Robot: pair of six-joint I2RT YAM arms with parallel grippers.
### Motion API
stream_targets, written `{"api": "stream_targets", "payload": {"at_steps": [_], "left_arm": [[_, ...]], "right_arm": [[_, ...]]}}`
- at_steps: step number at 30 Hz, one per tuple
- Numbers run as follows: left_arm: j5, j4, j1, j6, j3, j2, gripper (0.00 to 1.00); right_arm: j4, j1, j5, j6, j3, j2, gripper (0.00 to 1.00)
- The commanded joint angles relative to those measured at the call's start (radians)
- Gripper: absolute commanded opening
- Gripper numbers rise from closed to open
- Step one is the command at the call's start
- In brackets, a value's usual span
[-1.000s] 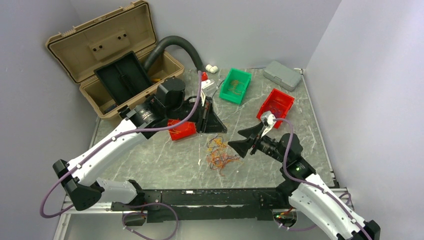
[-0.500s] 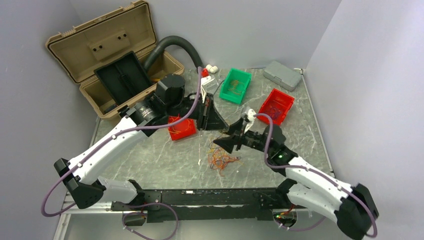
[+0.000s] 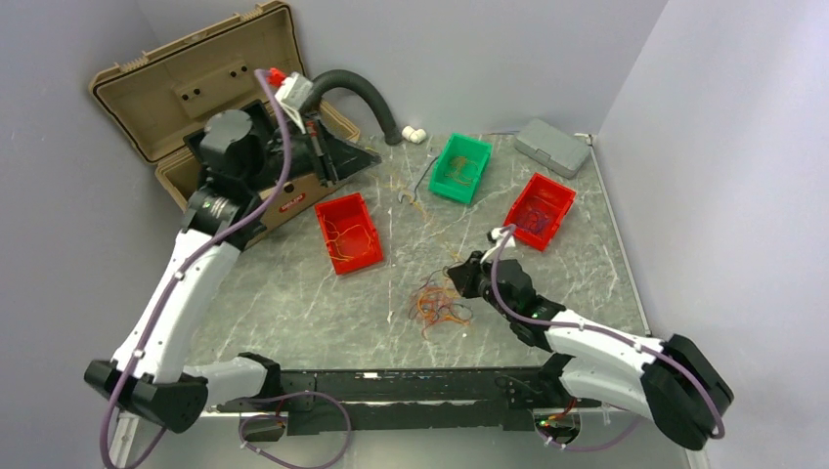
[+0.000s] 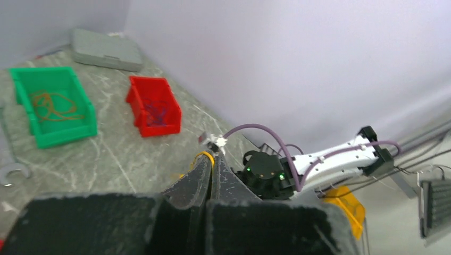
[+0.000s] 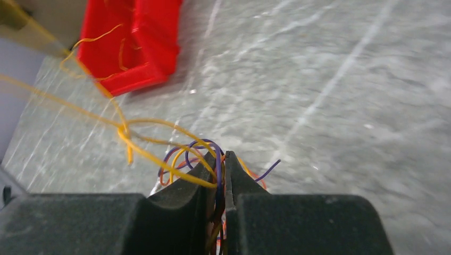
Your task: Untangle the cables
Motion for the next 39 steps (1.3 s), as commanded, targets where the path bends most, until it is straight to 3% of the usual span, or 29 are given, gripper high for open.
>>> {"api": "stream_targets", "payload": {"at_steps": [1, 5, 8, 11, 15, 20, 29, 39], "left_arm": [[-0.139, -0.036, 0.063, 0.081, 0.019, -0.128, 0.00], [-0.279, -0.136, 0.099, 0.146, -0.026, -0.188, 0.00], [-0.358, -0.201, 0.117, 0.176, -0.031, -0.203, 0.00], [-0.345, -0.203, 0.131, 0.179, -0.042, -0.211, 0.00], [-0.173, -0.172, 0.134, 0.153, -0.035, -0.169, 0.00], [-0.117, -0.235, 0.134, 0.174, -0.018, -0.120, 0.00], [-0.104, -0.262, 0.134, 0.212, -0.074, -0.107, 0.00], [-0.176, -0.297, 0.134, 0.295, -0.162, -0.067, 0.00]], "right_arm": [[-0.308, -0.017, 0.276, 0.100, -0.016, -0.114, 0.13], [-0.547, -0.040, 0.470, 0.219, 0.023, -0.207, 0.12], [-0.713, -0.066, 0.600, 0.372, 0.060, -0.228, 0.33], [-0.880, -0.092, 0.705, 0.561, 0.106, -0.218, 0.33], [-0.796, -0.096, 0.658, 0.416, 0.130, -0.206, 0.33], [-0.678, -0.096, 0.498, 0.157, 0.181, -0.210, 0.66], [-0.618, -0.095, 0.397, 0.013, 0.199, -0.321, 0.92], [-0.603, -0.097, 0.359, -0.018, 0.193, -0.376, 0.95]]}}
